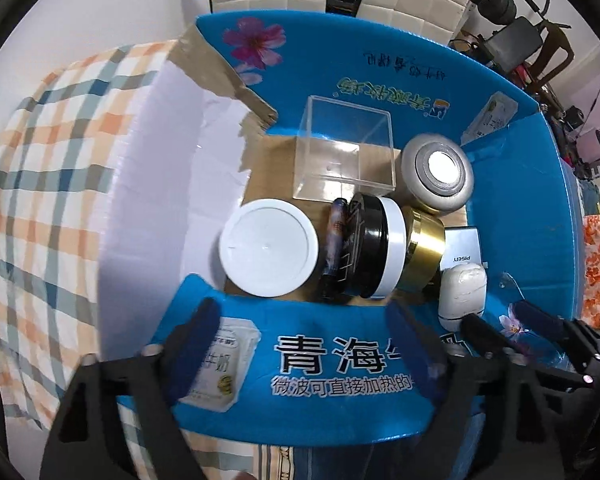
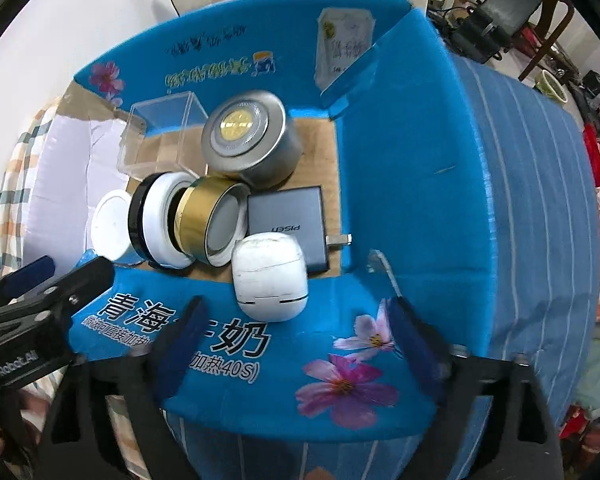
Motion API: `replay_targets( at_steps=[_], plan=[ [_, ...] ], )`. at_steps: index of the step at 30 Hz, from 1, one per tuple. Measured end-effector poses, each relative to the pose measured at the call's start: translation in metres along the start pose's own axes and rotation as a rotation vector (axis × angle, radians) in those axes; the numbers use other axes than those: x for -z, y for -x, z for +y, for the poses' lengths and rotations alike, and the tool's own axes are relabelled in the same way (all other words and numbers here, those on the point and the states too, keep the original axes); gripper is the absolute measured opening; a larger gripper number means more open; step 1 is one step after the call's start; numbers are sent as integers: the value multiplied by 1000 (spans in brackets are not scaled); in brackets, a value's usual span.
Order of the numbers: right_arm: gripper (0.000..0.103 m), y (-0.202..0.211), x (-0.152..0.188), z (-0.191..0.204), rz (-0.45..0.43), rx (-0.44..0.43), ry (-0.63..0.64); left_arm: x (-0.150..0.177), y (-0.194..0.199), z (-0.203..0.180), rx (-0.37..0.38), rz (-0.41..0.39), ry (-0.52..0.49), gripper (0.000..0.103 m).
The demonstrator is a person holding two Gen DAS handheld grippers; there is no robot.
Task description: Organize rigid objects
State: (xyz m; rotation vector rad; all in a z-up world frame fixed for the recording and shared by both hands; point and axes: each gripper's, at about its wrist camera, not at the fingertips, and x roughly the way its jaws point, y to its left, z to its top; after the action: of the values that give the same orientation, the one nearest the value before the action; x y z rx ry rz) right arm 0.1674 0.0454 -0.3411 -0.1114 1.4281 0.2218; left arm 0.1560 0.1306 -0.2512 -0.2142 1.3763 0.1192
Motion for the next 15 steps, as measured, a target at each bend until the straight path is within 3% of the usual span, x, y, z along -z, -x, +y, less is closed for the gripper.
replay_targets(
  at_steps=[3,10,15],
  plan=[
    [103,10,1,-4,-11,6,-4,-1,7,3,0,-9,12,103],
    [103,47,11,-11,-44,9,-3,-2,32,5,-28,-45,0,103],
    [103,106,22,-14,-108,-4,3,2,74,0,-37,-119,-3,103]
  ],
)
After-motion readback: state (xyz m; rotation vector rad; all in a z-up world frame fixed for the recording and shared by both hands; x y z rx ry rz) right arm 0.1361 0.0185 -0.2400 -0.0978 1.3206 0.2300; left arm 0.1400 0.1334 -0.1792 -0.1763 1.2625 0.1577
